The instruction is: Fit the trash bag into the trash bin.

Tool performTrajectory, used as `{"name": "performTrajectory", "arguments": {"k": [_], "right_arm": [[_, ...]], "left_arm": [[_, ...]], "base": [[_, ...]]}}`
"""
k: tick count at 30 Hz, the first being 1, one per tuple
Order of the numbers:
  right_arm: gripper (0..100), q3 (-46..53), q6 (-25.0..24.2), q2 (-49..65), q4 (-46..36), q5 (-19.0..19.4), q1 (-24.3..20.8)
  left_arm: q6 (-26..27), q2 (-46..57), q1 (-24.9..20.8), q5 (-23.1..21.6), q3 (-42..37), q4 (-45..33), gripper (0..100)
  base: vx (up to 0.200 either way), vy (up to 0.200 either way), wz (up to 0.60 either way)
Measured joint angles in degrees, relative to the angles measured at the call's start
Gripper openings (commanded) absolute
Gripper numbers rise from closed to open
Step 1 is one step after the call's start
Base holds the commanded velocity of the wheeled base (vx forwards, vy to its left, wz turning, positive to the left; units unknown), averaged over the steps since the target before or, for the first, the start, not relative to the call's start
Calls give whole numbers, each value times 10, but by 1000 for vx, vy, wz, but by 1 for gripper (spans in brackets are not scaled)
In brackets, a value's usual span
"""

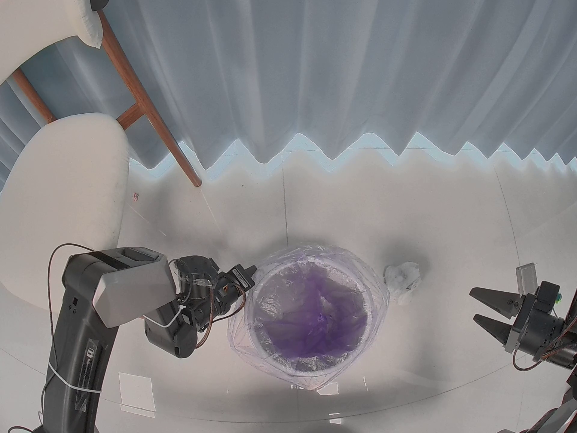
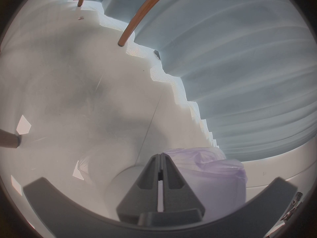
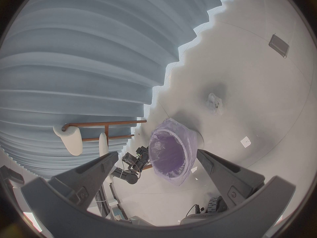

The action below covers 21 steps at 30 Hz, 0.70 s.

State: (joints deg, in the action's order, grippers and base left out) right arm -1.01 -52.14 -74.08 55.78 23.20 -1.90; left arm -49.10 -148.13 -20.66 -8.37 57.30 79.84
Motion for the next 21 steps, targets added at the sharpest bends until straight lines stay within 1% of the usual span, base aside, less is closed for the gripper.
{"name": "performTrajectory", "arguments": {"k": [4, 11, 21], "right_arm": [[100, 0, 0, 0, -1, 0, 0], [100, 0, 0, 0, -1, 0, 0], [100, 0, 0, 0, -1, 0, 0]], "left_arm": [[0, -9, 0, 3, 1, 1, 0], [1, -39, 0, 34, 10, 36, 0], [-1, -52, -1, 36, 14, 39, 0]], "base": [[0, 0, 0], [0, 0, 0], [0, 0, 0]]}}
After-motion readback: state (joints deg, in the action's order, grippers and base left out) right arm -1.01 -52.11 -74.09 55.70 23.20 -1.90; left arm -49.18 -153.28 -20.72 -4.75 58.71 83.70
